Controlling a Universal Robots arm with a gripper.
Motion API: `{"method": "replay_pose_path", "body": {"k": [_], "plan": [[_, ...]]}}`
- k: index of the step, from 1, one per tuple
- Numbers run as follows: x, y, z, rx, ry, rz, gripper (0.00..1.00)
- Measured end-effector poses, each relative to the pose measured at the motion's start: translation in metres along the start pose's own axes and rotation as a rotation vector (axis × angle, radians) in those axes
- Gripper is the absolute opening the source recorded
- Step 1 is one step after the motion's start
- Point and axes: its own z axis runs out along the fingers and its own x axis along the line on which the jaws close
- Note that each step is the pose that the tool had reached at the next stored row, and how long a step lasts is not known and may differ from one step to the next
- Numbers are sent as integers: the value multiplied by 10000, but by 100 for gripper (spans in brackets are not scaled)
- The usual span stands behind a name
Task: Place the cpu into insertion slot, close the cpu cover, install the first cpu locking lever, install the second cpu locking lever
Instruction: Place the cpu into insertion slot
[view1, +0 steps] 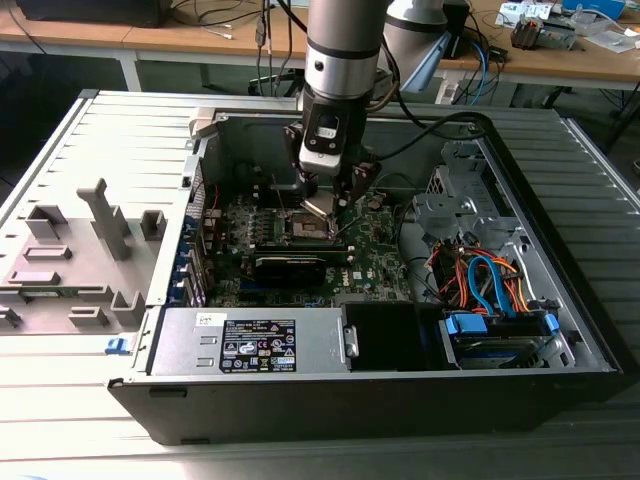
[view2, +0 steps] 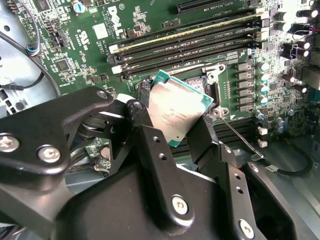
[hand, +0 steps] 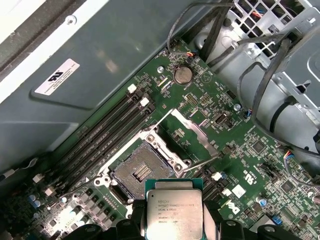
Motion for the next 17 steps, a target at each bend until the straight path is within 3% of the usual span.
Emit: {"method": "replay_pose_path", "body": {"k": [17], "plan": [[-1, -1, 8, 3, 9, 324, 55]]}}
